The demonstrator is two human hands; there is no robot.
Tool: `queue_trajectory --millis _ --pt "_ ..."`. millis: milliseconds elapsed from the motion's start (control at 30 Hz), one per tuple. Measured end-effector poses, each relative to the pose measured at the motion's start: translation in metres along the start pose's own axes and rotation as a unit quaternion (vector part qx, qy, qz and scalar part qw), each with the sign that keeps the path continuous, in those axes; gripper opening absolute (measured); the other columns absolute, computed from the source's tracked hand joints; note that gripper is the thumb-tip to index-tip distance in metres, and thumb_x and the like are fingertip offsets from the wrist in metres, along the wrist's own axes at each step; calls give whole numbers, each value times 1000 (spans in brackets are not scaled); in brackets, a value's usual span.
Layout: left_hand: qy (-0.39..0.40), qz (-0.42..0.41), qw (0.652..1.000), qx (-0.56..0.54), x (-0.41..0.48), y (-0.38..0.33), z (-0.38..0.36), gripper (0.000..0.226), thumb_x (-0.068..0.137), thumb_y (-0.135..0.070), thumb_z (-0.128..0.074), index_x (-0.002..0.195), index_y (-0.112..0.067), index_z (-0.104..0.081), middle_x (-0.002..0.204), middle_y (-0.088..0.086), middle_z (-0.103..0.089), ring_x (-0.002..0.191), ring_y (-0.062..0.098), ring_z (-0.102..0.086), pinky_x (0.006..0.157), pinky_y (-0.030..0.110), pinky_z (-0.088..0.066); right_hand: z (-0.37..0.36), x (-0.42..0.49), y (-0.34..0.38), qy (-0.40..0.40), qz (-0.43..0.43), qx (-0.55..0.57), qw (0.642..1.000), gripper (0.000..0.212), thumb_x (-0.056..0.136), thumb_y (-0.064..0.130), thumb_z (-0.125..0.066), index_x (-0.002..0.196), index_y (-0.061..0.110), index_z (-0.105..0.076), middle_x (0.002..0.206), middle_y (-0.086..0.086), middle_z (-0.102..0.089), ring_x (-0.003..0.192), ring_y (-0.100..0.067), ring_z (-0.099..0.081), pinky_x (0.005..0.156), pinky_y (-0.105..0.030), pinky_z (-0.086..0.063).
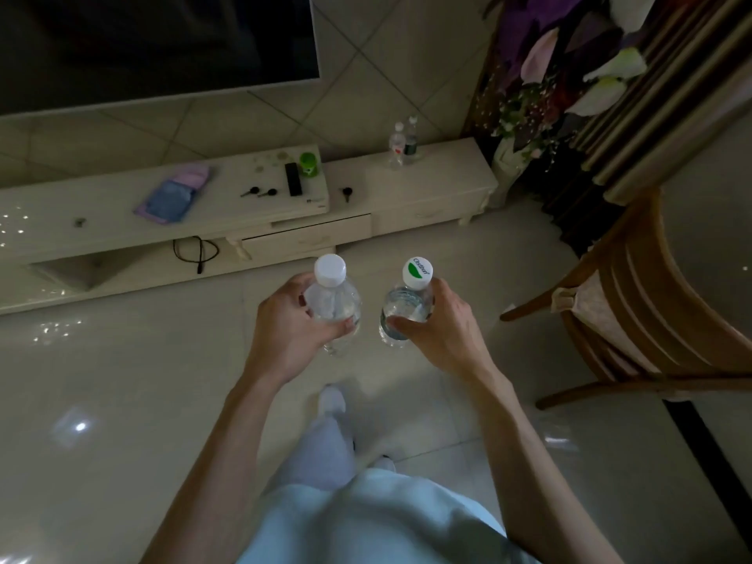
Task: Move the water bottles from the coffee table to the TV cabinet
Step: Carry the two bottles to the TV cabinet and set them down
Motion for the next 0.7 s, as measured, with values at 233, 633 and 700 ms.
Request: queue_trajectory --millis 233,633,700 --pt "21 -16 1000 10 93 -4 -12 72 58 -33 -90 123 -25 -60 109 -8 -68 100 13 -64 88 36 -55 -1 87 12 10 -12 -13 1000 64 76 36 -77 129 19 -46 118 5 -58 98 -10 -49 80 -26 -38" --pt "53 -59 997 19 281 -51 1 70 61 -31 -90 123 -25 -59 106 -12 -64 94 9 -60 80 21 -48 18 251 68 -45 -32 4 998 66 73 33 -81 128 22 -47 112 10 -55 103 -11 -52 85 -26 -38" --pt "54 -57 997 22 300 -52 0 71 60 -30 -90 123 -25 -58 106 -12 -63 94 8 -59 79 20 -46 19 267 71 -52 -34 11 998 64 72 32 -81 127 22 -48 109 11 -54 101 -10 -52 82 -23 -37"
Point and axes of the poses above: each hand's wrist, its own x-axis towards the middle knuckle, its own z-axis out of the back of the hand, y = z × x, the point moved 8 cm from there along x, towards the middle knuckle
